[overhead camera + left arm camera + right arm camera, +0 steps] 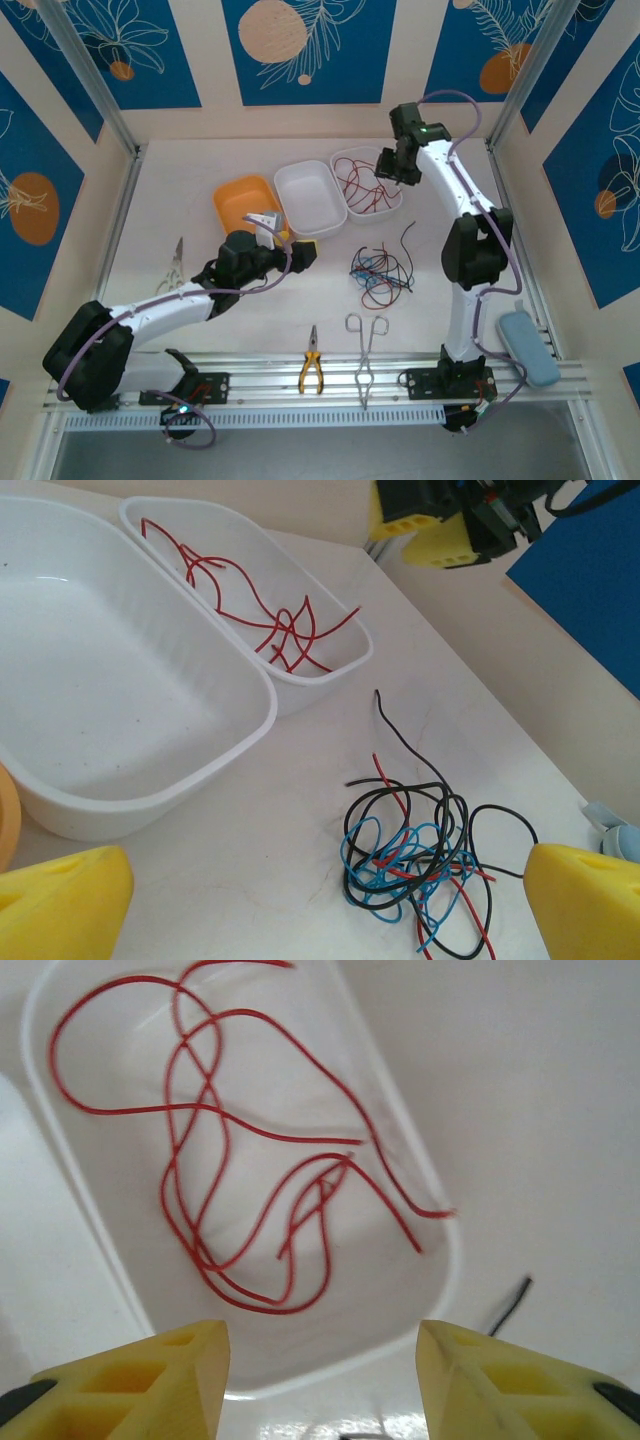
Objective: Untangle the cables
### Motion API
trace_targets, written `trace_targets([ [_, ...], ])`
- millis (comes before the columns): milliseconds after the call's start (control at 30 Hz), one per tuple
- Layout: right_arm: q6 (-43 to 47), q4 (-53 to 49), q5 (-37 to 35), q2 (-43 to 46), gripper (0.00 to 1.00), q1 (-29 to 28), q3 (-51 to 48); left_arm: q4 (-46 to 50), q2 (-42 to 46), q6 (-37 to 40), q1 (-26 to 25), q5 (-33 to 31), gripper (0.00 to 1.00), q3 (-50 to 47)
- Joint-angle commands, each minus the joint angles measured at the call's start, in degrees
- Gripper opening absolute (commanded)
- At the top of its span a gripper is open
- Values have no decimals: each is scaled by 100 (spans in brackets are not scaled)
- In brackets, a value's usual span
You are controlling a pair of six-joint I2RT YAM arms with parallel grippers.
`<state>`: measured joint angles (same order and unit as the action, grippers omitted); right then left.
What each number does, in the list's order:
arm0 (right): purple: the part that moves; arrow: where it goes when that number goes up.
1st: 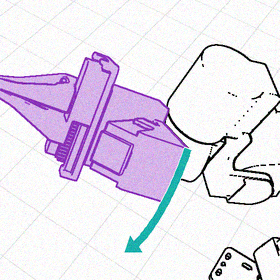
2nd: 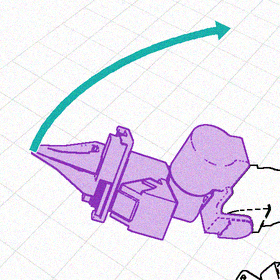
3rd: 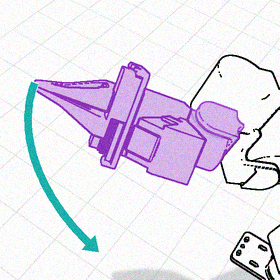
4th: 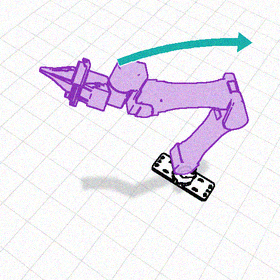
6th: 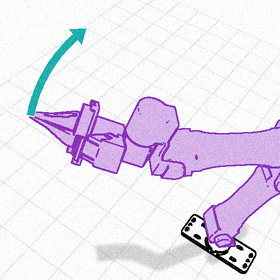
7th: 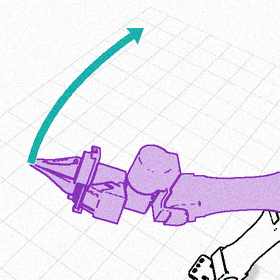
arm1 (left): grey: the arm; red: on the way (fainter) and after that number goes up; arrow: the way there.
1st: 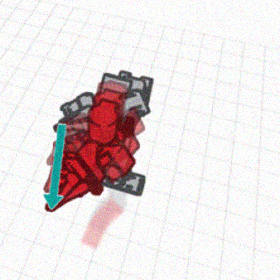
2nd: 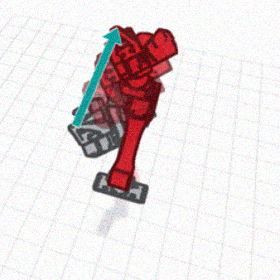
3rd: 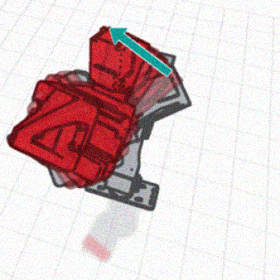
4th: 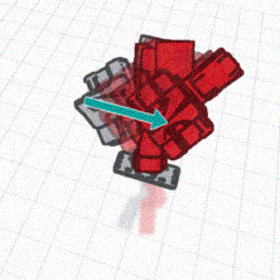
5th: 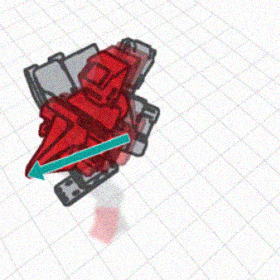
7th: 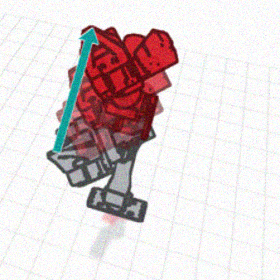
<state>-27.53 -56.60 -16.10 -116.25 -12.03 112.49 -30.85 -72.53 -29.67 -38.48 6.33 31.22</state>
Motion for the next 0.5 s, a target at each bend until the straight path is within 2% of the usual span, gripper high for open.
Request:
trace_targets([
  [0, -218, 122, 208, 87, 50, 303, -350, -149, 1, -30, 51, 50, 100, -2],
  [167, -131, 357, 492, -100, 47, 420, -445, -195, -86, -65, 52, 87, 100, 28],
  [467, -127, 283, 568, -708, 45, 500, -41, -175, -112, -58, 51, 49, 100, 33],
])
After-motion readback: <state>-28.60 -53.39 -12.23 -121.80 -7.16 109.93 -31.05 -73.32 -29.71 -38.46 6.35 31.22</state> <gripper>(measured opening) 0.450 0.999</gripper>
